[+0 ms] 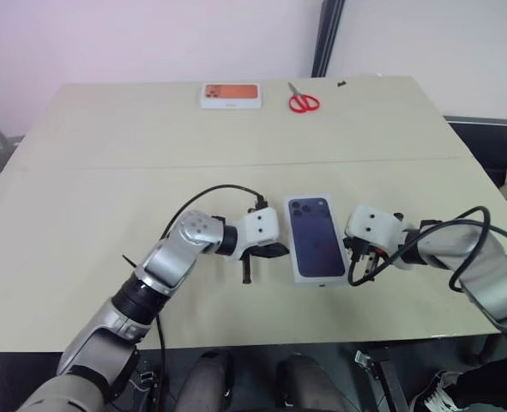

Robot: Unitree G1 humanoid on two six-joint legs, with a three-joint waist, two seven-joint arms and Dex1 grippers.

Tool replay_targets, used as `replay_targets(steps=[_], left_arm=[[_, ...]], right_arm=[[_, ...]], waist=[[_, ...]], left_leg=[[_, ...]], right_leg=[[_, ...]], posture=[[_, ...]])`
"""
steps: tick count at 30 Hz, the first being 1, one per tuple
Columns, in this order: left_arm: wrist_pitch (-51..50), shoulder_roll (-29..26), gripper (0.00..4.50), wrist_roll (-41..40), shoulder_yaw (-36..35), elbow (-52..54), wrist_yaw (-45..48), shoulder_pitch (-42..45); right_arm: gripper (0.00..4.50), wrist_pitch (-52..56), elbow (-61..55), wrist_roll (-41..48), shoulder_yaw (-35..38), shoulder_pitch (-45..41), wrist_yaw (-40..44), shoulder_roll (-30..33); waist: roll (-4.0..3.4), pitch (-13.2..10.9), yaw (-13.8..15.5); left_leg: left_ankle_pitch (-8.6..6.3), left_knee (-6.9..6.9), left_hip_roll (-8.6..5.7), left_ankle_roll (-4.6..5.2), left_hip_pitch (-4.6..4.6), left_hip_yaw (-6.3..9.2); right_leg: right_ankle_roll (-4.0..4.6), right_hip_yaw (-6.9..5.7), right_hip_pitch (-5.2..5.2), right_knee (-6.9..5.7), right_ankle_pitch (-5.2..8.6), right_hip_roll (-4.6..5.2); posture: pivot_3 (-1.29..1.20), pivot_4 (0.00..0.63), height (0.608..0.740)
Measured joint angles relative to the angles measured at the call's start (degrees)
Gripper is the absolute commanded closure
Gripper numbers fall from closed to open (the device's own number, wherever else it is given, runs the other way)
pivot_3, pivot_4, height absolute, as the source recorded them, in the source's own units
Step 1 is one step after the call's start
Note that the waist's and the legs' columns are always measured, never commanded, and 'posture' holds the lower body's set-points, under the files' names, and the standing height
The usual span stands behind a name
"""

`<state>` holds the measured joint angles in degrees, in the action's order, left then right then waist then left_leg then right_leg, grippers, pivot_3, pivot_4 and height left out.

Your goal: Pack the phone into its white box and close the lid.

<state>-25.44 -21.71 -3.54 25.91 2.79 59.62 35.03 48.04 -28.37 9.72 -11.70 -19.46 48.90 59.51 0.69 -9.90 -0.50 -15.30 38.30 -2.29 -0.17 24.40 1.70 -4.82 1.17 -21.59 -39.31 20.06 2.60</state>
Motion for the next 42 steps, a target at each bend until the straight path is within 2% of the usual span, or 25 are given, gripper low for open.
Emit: replay_targets(steps=[24, 32, 37, 42], left_arm=[[0.00, -0.91, 4.50, -0.23, 0.31, 0.92, 1.71, 0.21], [-0.19, -1.28, 4.50, -2.23, -1.76, 1.65, 2.15, 0.46], [-0.42, 1.50, 4.50, -3.78, -6.72, -2.69, -1.32, 5.29], [1.49, 4.37, 4.50, -1.74, -5.80, -10.15, -3.60, 8.94]], right_arm=[[4.47, -0.94, 0.10, -0.17, 0.39, 4.04, 1.82, 0.20], [4.47, -4.68, -0.98, 0.27, 6.03, 5.95, 5.05, 4.85], [4.47, -5.05, -0.60, 5.10, 14.26, 6.11, 8.90, 5.18], [4.47, -3.06, -4.32, 11.48, 16.65, 8.53, 11.41, 4.33]], waist=[[0.00, 0.00, 0.01], [-0.01, 0.01, 0.03], [0.00, 0.02, 0.15], [0.00, 0.02, 0.25]], left_leg=[[0.02, 0.01, -0.01, -0.04, 0.00, 0.00], [-0.02, 0.03, 0.00, 0.03, -0.04, 0.01], [-0.02, 0.07, -0.01, 0.03, -0.04, 0.01], [-0.02, 0.07, -0.01, 0.03, -0.06, 0.01]], right_leg=[[0.00, -0.01, 0.00, -0.02, 0.00, 0.00], [0.00, -0.01, 0.05, -0.03, 0.00, 0.00], [-0.01, -0.03, 0.09, -0.03, 0.00, -0.02], [-0.01, -0.04, 0.11, -0.02, -0.01, -0.02]], posture=[[0.00, 0.150, 0.740], [0.00, 0.150, 0.740], [0.00, 0.150, 0.740], [0.00, 0.150, 0.740]])
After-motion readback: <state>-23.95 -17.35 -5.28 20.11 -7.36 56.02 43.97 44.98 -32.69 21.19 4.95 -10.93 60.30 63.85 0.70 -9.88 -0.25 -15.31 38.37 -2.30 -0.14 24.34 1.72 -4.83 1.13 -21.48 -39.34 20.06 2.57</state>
